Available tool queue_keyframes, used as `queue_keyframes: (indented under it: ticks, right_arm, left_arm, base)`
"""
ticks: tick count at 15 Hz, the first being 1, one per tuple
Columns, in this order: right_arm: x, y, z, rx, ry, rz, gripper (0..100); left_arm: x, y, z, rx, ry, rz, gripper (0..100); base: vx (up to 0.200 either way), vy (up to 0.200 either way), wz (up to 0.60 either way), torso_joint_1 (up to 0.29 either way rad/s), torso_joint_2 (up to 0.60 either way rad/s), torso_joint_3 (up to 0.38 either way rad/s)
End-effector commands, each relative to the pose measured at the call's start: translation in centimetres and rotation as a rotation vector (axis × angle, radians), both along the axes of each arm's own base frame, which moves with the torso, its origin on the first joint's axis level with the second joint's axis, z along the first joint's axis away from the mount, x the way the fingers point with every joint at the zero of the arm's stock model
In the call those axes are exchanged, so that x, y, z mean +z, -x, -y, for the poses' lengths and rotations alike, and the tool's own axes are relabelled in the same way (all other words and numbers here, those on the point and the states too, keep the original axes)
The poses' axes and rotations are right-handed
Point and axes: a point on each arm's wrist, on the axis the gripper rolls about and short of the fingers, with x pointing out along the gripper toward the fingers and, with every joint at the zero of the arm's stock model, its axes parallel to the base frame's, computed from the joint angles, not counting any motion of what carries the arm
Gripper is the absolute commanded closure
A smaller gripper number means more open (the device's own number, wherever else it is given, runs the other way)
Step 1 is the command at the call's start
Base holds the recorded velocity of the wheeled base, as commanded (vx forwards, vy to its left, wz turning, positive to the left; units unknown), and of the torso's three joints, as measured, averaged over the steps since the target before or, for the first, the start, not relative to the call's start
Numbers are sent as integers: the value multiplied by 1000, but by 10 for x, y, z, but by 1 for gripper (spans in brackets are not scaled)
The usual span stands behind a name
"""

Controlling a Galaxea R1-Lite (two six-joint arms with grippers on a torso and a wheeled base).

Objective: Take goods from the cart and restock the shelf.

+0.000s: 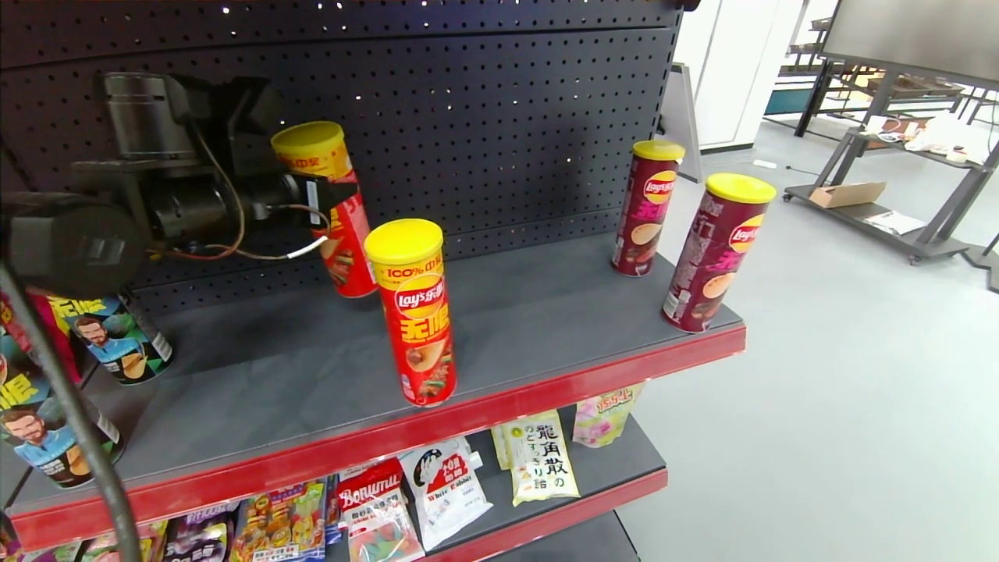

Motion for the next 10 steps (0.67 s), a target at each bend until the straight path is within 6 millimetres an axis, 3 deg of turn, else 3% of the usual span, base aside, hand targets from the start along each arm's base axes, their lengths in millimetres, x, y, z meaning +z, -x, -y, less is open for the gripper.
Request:
queue_keyframes:
  ticks: [1, 5, 10]
  right_arm:
    - [0, 0, 0, 0, 0, 0, 0]
    - [0, 0, 0, 0, 0, 0, 0]
    - [0, 0, 0, 0, 0, 0, 0]
  left_arm:
    - [-20, -32, 24, 8, 12, -36, 100]
    - [-29, -44, 43, -15, 18, -46, 100]
    - [-35, -49, 44, -16, 15, -56, 100]
  base:
    - [0, 0, 0, 0, 0, 0]
    - [0, 0, 0, 0, 0, 0]
    - [0, 0, 0, 0, 0, 0]
